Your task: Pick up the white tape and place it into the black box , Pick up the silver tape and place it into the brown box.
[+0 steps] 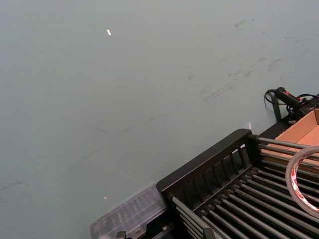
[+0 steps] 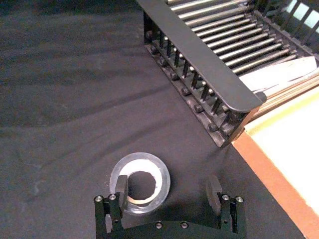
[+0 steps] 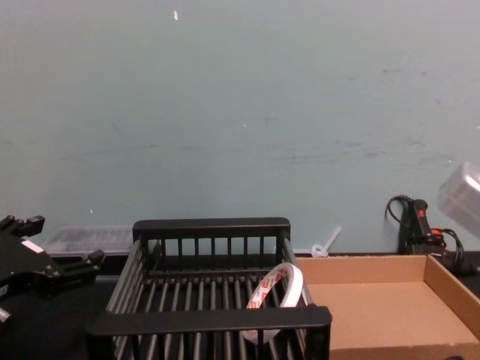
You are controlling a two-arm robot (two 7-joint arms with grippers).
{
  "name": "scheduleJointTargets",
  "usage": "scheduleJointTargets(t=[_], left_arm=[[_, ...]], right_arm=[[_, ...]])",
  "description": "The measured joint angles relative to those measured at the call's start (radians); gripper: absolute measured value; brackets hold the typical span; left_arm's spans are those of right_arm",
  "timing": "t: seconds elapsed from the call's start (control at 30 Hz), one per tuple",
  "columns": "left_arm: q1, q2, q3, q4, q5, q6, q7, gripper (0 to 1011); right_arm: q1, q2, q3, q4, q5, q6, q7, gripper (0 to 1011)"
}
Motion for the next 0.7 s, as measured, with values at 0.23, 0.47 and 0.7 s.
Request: scheduleJointTargets(t=[0.23, 0.47, 0.7], left_arm=[[0.0, 0.0, 0.0, 0.0, 0.0, 0.0, 0.0, 1001], [0.0, 0.0, 0.0, 0.0, 0.0, 0.0, 0.0, 1001], [0.0, 0.0, 0.0, 0.0, 0.0, 0.0, 0.0, 1001]], right_arm=[[0.016, -0.017, -0.015, 0.025, -0.012, 0.012, -0.004, 1002], [0.027, -0.028, -0.025, 0.04, -0.02, 0.014, -0.002, 1002], [0.034, -0.036, -0.031, 0.053, -0.026, 0.018, -0.001, 1002]])
